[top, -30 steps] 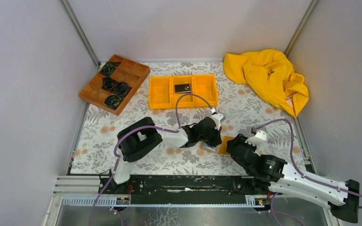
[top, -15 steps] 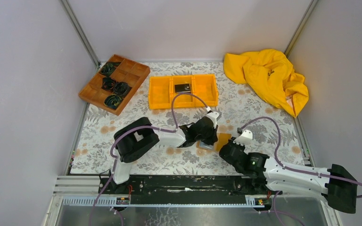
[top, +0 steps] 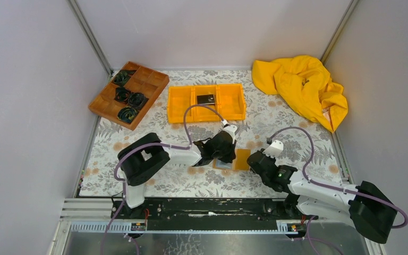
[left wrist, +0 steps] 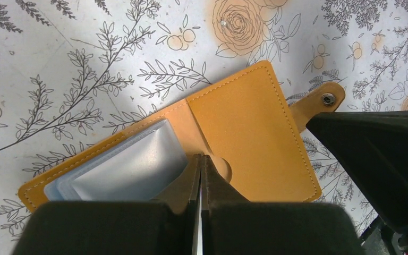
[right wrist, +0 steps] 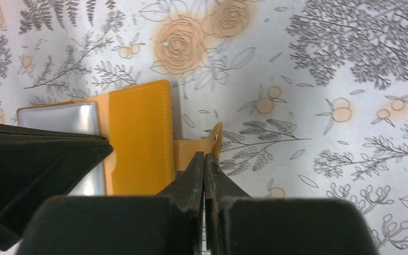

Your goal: Take the credit cards out of the card holder

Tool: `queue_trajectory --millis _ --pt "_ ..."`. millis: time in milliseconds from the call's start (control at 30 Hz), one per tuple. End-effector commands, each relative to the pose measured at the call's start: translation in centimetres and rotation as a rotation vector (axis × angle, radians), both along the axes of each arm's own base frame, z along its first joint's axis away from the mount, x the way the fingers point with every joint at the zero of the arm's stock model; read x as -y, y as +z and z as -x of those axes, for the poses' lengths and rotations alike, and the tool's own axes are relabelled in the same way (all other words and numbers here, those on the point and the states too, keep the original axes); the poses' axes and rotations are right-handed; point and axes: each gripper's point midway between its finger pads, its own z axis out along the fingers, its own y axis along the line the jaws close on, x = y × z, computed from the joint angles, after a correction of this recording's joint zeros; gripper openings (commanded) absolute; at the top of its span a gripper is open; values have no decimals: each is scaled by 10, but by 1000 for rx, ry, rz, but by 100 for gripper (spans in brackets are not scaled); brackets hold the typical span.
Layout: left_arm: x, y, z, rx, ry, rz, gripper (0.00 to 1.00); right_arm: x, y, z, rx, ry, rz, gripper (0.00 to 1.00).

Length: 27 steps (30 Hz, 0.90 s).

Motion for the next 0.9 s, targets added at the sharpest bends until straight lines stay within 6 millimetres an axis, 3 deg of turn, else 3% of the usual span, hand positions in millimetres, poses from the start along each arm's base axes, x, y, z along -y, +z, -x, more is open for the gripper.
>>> queue_trajectory --millis 0,167,233,400,567,667,867 --pt "-24 -11 4 -28 16 -96 1 -28 35 -21 53 72 -21 0" --pt "-24 30 -10 68 59 -37 1 -60 73 -31 117 195 -85 0" --pt "-26 47 -13 115 67 -9 1 -63 87 -37 132 207 -57 0" --pt "-47 59 -20 182 118 20 0 -77 99 -50 132 260 16 0" --pt "-64 48 -27 137 150 16 0 -99 80 -56 76 329 42 0" --pt "-72 40 -30 103 172 14 0 -103 57 -55 27 351 55 0" --pt "-63 38 -21 -11 86 146 3 -90 7 -43 -86 364 25 0"
